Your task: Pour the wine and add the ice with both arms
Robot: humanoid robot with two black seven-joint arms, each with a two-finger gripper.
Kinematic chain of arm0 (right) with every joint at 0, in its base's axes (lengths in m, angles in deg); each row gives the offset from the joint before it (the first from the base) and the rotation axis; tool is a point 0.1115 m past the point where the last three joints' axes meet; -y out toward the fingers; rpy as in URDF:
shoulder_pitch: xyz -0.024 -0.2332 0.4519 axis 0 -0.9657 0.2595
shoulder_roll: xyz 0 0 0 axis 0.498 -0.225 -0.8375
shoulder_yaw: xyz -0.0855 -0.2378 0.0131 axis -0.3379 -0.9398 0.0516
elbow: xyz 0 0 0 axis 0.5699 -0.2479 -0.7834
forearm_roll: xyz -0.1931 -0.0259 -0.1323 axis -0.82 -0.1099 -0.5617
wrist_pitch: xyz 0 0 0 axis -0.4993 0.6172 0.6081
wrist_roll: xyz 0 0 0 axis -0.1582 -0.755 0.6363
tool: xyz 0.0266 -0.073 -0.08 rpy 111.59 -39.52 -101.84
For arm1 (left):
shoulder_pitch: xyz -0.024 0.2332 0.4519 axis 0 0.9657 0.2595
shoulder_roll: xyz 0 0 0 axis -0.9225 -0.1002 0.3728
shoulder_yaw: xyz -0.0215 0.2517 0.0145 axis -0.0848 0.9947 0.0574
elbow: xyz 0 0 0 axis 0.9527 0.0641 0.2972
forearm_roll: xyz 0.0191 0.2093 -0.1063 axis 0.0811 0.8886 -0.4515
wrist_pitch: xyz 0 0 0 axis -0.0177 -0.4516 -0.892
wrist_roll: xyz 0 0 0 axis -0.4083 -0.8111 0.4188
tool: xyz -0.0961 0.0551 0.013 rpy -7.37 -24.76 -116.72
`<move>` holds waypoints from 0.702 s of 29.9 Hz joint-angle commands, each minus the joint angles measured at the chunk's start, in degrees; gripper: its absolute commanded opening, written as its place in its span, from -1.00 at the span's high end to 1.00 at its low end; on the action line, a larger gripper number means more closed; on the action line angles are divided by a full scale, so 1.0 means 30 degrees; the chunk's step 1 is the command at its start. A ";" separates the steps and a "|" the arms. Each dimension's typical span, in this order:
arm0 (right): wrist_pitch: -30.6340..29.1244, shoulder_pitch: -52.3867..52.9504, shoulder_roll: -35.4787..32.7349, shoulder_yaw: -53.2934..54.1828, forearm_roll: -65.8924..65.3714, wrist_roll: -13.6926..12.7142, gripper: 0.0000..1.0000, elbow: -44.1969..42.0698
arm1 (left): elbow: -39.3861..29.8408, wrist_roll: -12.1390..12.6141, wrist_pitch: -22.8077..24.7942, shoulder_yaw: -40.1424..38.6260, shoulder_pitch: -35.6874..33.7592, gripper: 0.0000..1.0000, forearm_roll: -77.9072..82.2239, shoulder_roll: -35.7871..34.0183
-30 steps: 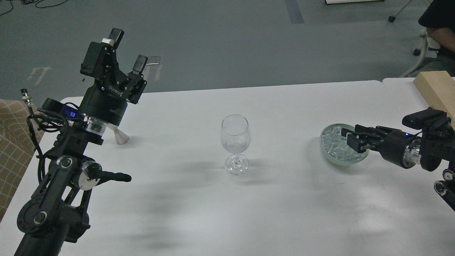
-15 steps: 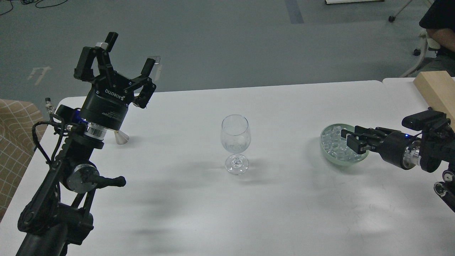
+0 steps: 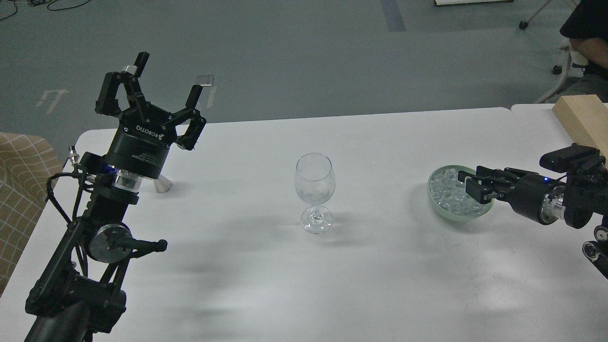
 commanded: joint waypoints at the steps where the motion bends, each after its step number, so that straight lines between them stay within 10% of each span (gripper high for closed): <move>1: -0.0031 0.0048 0.0003 -0.0029 -0.0001 -0.0001 0.02 -0.0020 | 0.0003 0.0064 -0.0012 -0.0020 0.0244 -0.96 0.0088 -0.0006; 21: -0.0031 0.0925 -0.1080 -0.1345 -0.0001 -0.0001 0.01 0.0039 | -0.0261 0.0064 -0.0100 -0.0167 0.0509 -0.96 0.0264 0.0024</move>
